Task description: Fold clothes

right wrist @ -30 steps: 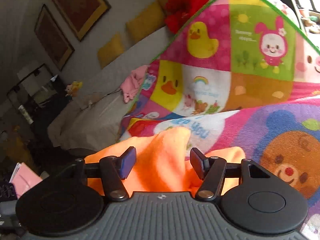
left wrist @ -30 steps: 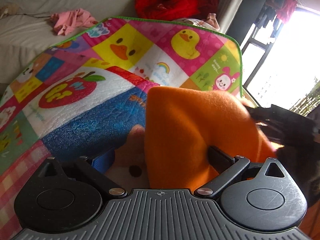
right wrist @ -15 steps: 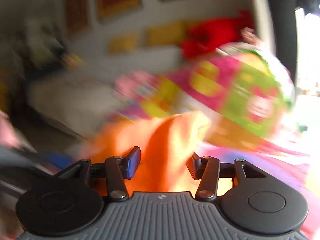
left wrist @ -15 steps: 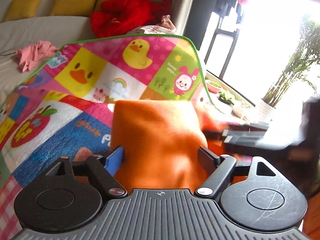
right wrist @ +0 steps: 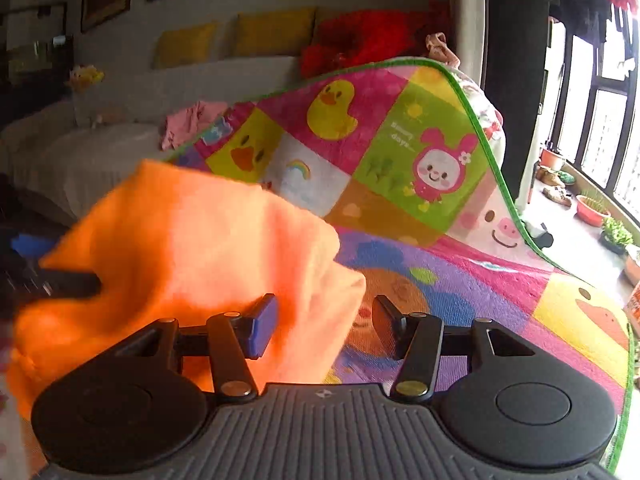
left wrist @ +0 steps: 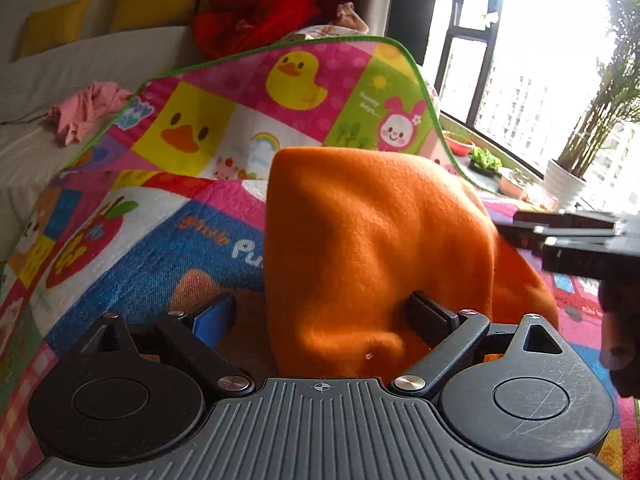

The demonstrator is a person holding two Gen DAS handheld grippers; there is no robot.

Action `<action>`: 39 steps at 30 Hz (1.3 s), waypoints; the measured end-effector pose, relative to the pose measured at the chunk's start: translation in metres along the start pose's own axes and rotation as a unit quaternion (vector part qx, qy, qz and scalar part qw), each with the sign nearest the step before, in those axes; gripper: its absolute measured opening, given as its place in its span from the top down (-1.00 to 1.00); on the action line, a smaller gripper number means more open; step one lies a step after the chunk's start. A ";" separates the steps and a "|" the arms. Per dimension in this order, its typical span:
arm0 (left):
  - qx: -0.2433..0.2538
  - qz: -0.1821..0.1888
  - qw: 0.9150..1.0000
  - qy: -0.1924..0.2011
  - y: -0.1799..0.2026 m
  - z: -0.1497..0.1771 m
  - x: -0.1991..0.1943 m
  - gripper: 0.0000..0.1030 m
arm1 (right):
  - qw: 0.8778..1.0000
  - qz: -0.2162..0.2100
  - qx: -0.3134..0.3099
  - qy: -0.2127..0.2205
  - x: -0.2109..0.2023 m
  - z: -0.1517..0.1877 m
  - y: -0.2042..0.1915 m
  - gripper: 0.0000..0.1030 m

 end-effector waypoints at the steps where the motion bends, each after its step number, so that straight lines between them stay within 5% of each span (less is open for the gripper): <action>1: 0.000 0.003 1.000 -0.002 0.002 0.001 0.002 -0.87 | 1.000 -0.014 0.008 0.013 -0.005 -0.007 -0.001 -0.09; 5: 0.011 0.009 1.000 -0.007 0.010 0.007 0.009 -0.87 | 0.999 -0.035 -0.014 0.037 0.002 -0.027 -0.022 -0.29; 12: -0.005 0.026 1.000 0.004 0.003 0.008 -0.008 -0.86 | 0.998 0.018 -0.051 -0.029 0.049 -0.009 -0.033 -0.42; 17: -0.072 0.032 0.997 0.026 -0.018 -0.001 -0.017 -0.90 | 0.996 0.040 -0.057 -0.052 0.039 0.011 -0.021 -0.43; 30: -0.039 0.026 0.999 -0.003 -0.008 0.012 -0.002 -0.91 | 0.992 0.038 -0.079 -0.089 -0.014 0.042 -0.020 -0.51; 39: -0.048 0.025 0.999 0.001 -0.012 0.014 -0.006 -0.89 | 0.992 0.030 -0.083 -0.087 -0.006 0.054 -0.037 -0.51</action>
Point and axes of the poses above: each gripper's, at about its wrist camera, not at the fingertips, and x roughly the way its jaws point, y to its right, z to its underside, the point moved 3 cm from there along x, roughly the way its jaws point, and after that the axes turned 1 degree about -y, right-handed, at the moved point
